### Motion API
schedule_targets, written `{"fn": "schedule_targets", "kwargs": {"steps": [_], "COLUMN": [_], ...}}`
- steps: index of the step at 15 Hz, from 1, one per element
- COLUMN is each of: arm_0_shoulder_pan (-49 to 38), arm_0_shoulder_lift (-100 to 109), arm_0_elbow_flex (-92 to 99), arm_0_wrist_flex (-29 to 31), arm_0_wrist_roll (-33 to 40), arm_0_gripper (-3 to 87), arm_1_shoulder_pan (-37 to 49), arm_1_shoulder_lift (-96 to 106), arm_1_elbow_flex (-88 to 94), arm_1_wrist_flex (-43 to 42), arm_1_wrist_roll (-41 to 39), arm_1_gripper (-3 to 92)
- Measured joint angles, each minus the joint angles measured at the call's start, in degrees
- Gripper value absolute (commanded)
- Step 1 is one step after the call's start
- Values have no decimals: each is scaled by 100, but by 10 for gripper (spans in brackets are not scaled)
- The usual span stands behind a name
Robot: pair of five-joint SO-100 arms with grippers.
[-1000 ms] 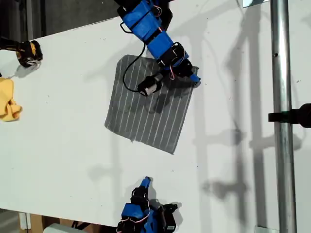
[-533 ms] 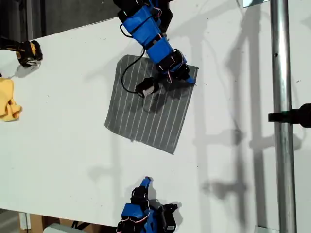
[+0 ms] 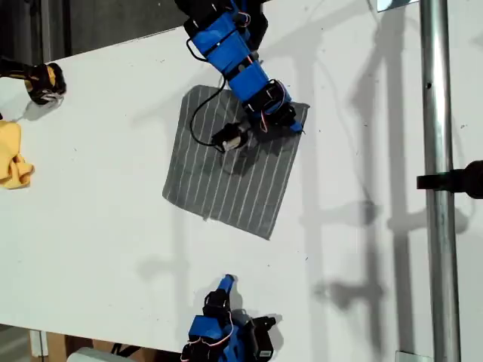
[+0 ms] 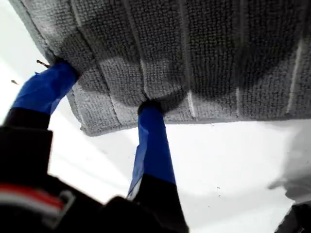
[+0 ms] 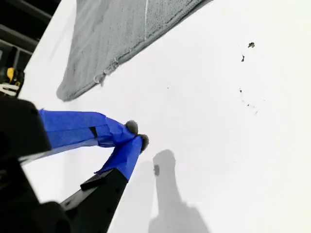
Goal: Grasp corners of a towel and fold twice.
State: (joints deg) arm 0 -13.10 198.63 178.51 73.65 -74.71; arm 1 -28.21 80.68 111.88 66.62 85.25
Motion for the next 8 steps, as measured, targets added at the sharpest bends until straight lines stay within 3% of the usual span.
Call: {"fn": "schedule_targets", "kwargs": {"steps": [8], "arm_0_shoulder_pan": [0], "arm_0_shoulder_lift": [0], "arm_0_elbow_flex": [-44], "arm_0_wrist_flex": [79], "arm_0_wrist_roll": [-97], "arm_0_gripper": [-26], "arm_1_shoulder_pan": [-44], "arm_1_shoulder_lift": [-79], "arm_1_elbow_flex": [-70], "arm_1_wrist_flex": [-62], "arm_1_wrist_roll": [-35], "arm_1_gripper": [0]}}
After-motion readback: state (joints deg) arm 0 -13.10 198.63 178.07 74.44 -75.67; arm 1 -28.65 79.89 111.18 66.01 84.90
